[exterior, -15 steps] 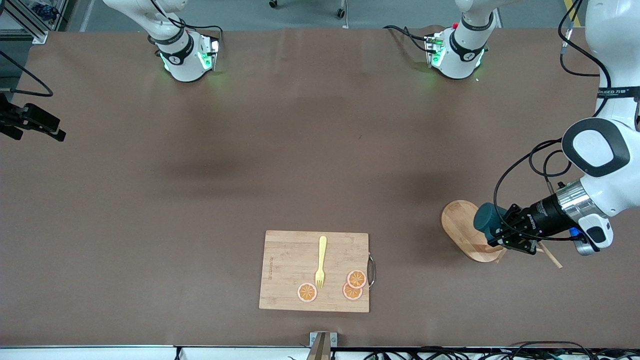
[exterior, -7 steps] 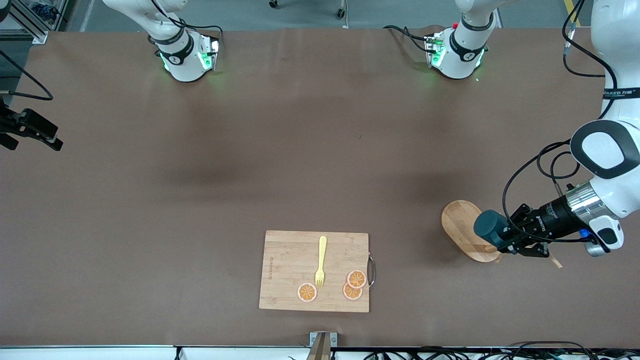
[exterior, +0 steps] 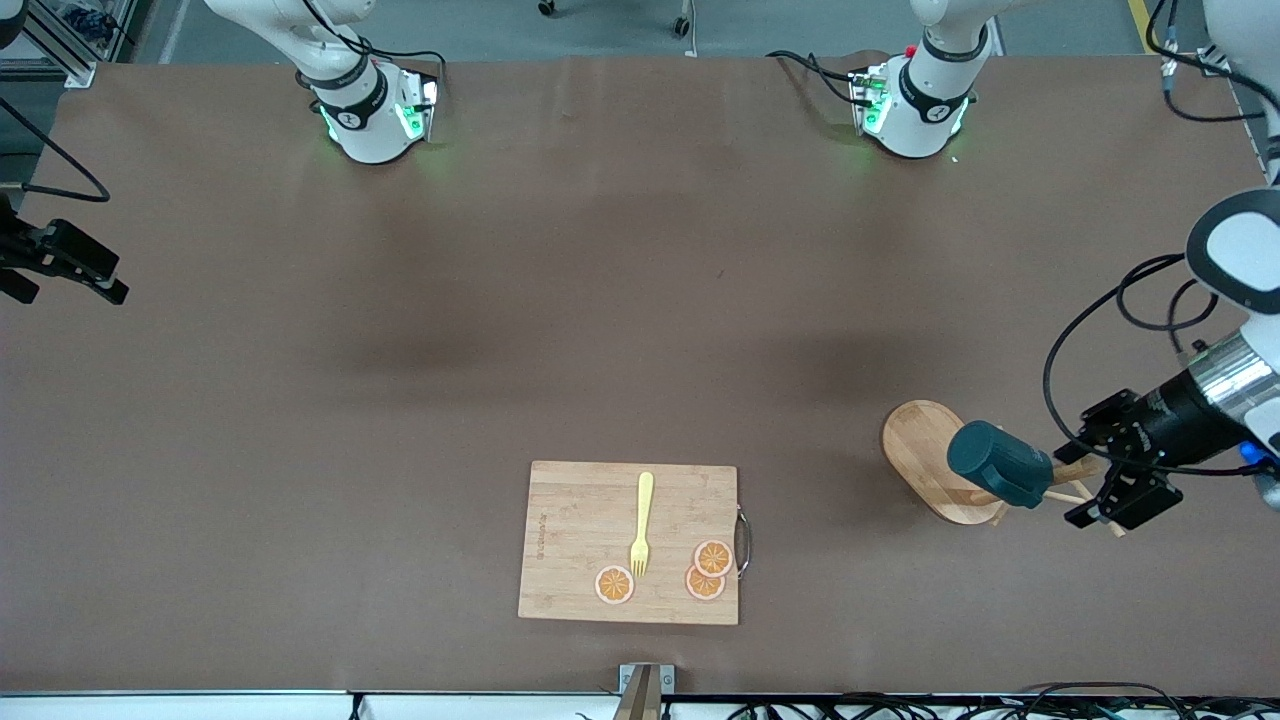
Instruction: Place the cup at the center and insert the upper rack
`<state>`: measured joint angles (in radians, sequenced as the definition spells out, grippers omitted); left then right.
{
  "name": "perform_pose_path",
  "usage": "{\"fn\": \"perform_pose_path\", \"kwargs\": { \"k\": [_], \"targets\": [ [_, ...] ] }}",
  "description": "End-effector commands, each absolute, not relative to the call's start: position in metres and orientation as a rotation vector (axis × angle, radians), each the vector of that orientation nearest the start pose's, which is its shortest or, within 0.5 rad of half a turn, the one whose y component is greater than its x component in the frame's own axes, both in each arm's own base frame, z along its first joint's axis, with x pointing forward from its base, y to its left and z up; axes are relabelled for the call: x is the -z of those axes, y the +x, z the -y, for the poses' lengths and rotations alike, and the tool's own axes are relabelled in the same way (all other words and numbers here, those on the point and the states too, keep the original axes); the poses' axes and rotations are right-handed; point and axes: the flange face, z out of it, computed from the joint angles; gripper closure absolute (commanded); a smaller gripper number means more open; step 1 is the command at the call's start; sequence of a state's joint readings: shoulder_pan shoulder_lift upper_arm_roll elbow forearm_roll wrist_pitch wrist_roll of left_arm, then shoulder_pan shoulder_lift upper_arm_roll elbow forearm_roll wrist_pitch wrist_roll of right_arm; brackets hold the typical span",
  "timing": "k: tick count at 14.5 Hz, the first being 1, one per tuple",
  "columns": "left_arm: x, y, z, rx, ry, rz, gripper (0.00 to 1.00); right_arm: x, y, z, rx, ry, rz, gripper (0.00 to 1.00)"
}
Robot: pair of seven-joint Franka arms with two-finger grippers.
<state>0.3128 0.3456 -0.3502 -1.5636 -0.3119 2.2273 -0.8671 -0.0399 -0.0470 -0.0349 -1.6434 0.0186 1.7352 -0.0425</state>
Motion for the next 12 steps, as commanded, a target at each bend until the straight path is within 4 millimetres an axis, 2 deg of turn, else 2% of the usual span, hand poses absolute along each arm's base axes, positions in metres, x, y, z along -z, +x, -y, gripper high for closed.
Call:
{"fn": "perform_pose_path", "kwargs": {
  "k": [1,4,6,8,12],
  "targets": [
    [-0.522,0.660,0.006,0.257,-3.259,1.245,0.02,-0.635,0.551,0.038,0.239,-3.135,-0.049,0.00],
    [-0.550,0.630,-0.018,0.186,-3.333,0.694,0.01,-0.634,0.551,0.041,0.236,-3.135,-0.058,0.00],
    [-0.568,0.607,-0.034,0.122,-3.351,0.408,0.01,-0.635,0.552,0.041,0.241,-3.135,-0.058,0.00],
    [-0.584,0.589,-0.042,0.082,-3.309,0.277,0.01,-0.634,0.552,0.041,0.239,-3.135,-0.056,0.00],
    [-0.610,0.566,-0.021,0.054,-3.219,0.161,0.01,-0.632,0.554,0.044,0.241,-3.137,-0.063,0.00]
  ]
}}
